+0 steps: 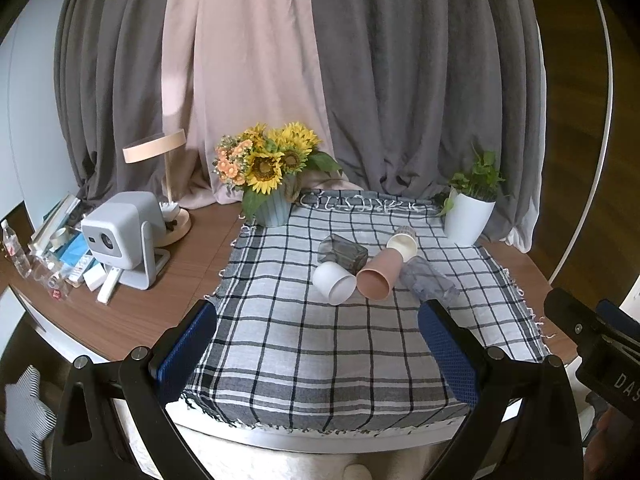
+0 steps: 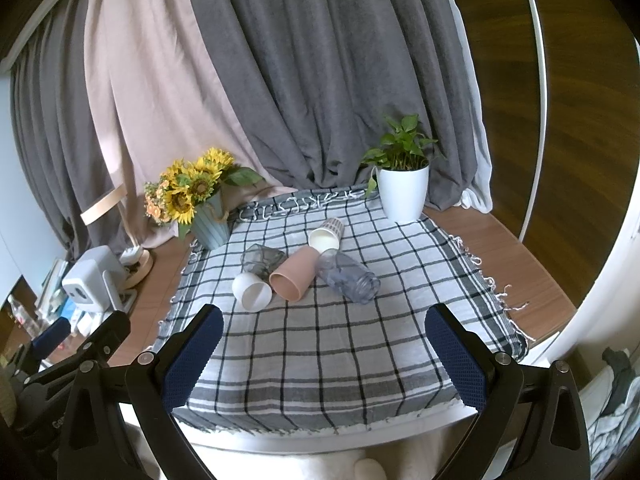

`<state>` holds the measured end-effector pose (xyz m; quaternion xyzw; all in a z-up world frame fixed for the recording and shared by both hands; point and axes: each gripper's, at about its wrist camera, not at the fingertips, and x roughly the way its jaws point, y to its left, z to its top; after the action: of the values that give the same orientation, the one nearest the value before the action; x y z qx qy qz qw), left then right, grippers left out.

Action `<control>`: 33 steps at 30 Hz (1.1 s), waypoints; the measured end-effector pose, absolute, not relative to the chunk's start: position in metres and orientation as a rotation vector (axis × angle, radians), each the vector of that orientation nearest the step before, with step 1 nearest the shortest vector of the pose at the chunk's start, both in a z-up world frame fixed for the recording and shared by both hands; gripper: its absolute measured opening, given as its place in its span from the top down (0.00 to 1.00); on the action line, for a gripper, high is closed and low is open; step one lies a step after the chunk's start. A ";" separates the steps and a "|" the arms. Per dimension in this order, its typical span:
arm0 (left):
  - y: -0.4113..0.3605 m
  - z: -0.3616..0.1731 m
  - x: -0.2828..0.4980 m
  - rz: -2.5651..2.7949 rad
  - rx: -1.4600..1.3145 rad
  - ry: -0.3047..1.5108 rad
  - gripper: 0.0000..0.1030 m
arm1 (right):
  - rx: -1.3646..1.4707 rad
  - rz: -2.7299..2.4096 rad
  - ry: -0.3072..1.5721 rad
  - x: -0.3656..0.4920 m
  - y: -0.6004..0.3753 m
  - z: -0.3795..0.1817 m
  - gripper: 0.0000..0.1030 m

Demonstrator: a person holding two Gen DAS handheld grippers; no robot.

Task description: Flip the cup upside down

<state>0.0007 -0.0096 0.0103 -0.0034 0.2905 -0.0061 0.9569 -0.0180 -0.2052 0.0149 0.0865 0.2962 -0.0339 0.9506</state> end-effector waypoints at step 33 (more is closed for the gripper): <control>-0.014 0.009 0.001 -0.022 -0.020 0.597 0.00 | 0.186 -0.069 0.602 -0.019 -0.206 0.016 0.01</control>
<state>0.0005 -0.0145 0.0085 -0.0097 0.2942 -0.0110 0.9556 -0.0185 -0.2060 0.0165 0.0914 0.2958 -0.0340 0.9503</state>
